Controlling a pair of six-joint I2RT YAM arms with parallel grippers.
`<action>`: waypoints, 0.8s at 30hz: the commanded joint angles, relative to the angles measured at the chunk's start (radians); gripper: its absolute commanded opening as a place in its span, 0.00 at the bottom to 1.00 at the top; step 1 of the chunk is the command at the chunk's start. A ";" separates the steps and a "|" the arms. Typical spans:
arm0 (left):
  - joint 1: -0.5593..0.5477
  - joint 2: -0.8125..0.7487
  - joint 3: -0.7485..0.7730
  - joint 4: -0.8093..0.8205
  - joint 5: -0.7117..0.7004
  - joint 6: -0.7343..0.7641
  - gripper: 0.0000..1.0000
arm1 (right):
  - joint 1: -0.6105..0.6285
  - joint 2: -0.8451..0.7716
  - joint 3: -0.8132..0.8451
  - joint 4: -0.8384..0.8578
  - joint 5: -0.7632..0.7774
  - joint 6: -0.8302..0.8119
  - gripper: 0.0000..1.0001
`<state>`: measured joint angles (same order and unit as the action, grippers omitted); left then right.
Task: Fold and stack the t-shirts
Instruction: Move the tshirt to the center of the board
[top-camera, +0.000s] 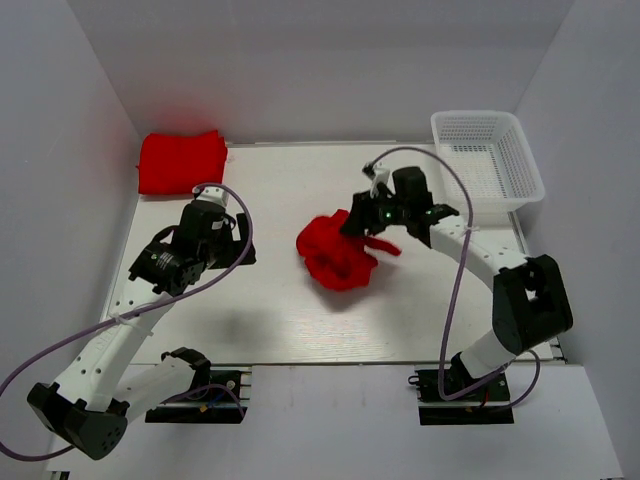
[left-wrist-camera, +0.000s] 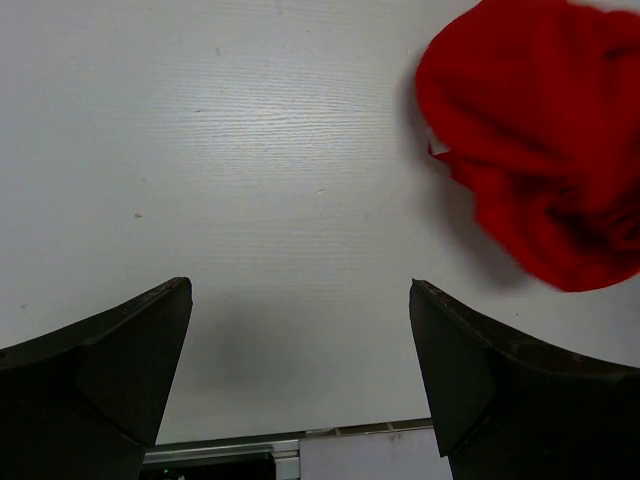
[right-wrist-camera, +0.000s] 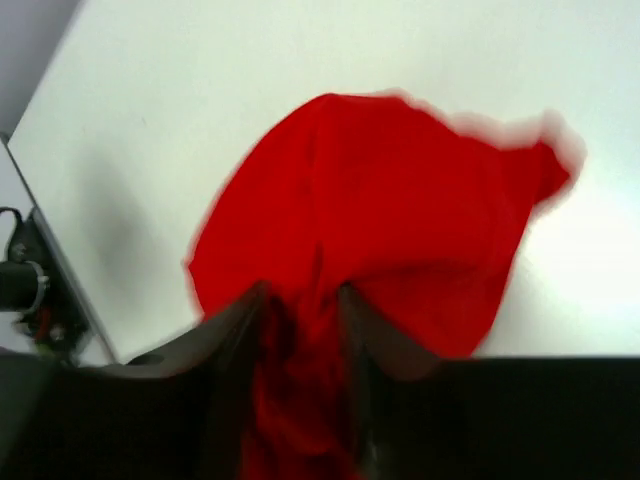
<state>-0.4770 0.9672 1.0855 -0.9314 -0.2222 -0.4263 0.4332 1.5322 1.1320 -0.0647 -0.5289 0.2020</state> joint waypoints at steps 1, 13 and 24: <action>0.005 -0.018 0.011 -0.001 0.003 -0.034 1.00 | 0.027 -0.009 -0.067 0.074 0.154 0.020 0.79; 0.005 -0.018 -0.091 0.132 0.104 -0.043 1.00 | 0.029 -0.270 -0.129 -0.121 0.424 0.036 0.90; -0.015 0.108 -0.303 0.414 0.335 0.083 1.00 | 0.022 -0.435 -0.270 -0.345 0.737 0.168 0.90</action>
<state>-0.4820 1.0405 0.8211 -0.6529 -0.0265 -0.4053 0.4637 1.1072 0.8986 -0.3099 0.0498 0.2939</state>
